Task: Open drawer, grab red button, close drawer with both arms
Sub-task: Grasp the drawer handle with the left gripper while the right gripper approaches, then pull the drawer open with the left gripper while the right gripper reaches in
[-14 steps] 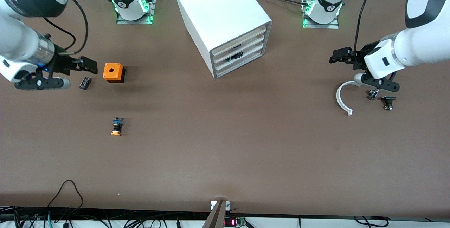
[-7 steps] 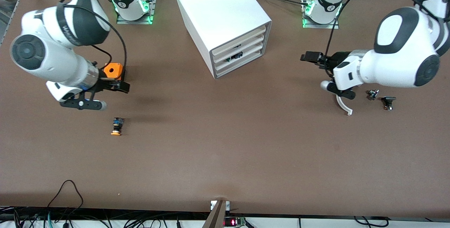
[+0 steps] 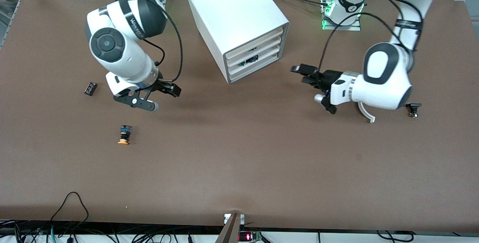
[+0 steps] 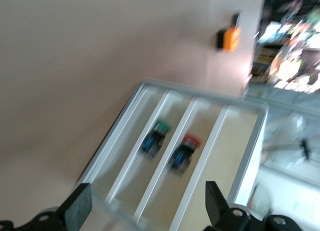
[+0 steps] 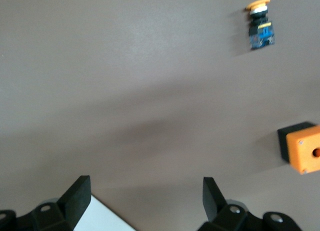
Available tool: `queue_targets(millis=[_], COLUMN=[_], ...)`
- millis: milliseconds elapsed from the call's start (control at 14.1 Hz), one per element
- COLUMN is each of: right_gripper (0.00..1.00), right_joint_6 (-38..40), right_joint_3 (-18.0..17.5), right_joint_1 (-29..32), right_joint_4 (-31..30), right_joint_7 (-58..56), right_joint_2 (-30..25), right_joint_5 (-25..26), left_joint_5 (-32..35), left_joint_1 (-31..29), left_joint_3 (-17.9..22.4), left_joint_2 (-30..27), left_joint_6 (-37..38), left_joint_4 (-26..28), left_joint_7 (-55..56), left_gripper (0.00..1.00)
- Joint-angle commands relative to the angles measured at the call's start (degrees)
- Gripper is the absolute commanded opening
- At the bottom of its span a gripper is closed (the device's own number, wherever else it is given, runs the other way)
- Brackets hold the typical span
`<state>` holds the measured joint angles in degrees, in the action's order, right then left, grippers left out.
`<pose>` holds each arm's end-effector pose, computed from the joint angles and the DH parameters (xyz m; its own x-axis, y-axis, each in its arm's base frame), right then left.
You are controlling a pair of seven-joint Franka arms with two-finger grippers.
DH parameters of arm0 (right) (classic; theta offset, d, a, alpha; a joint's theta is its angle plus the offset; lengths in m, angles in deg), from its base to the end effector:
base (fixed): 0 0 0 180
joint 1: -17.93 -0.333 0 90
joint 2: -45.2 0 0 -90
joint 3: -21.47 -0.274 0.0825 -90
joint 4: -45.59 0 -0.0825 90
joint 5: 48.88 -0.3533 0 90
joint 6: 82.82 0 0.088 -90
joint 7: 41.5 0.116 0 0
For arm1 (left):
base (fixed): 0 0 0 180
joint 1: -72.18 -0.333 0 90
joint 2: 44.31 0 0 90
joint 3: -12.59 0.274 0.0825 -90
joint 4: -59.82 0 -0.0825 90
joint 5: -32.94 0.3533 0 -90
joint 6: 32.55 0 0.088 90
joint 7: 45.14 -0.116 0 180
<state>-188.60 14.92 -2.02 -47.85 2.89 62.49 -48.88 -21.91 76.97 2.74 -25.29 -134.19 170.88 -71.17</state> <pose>0.5370 0.2618 0.4001 0.9467 -0.3110 -0.0840 -0.3091 -0.9504 0.0348 0.5033 -0.2097 0.2949 0.9150 -0.3495 -0.2017 -0.0282 -0.5540 0.8320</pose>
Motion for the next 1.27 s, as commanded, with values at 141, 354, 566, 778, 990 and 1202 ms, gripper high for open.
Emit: queue_targets(millis=[141,354,566,778,990,1202], right_gripper=[0.99,0.99,0.99,0.99,0.99,0.99], right_joint_6=[0.8,0.9,1.1,1.5,1.4,2.1], right_joint_3=[0.3,0.3,0.2,0.3,0.3,0.3], right_joint_1=[-4.0,-5.8,-8.5,-9.8,-10.0,-10.9], right_joint_4=[8.6,11.5,13.0,15.0,15.8,21.4], right_joint_7=[13.8,19.4,23.8,27.6,29.0,33.6], right_joint_2=[5.3,6.8,6.9,7.3,7.7,11.1], right_joint_5=[0.1,-0.1,-0.3,-2.3,-4.0,-4.8], left_joint_5=[-15.5,-20.6,-27.0,-29.3,-29.4,-30.1], left_joint_1=[-0.8,-3.3,-3.4,-3.8,-3.8,-3.4], left_joint_3=[-8.8,-8.9,-9.4,-9.8,-9.8,-10.3], left_joint_2=[-5.7,-5.7,-5.7,-5.5,-4.5,-3.3], left_joint_6=[-18.3,-17.2,-14.6,-10.8,-7.2,-7.1], left_joint_4=[16.2,22.5,27.1,28.1,30.5,30.6], left_joint_7=[-11.7,-23.1,-25.6,-25.5,-25.3,-25.4], left_gripper=[0.99,0.99,0.99,0.97,0.90,0.76])
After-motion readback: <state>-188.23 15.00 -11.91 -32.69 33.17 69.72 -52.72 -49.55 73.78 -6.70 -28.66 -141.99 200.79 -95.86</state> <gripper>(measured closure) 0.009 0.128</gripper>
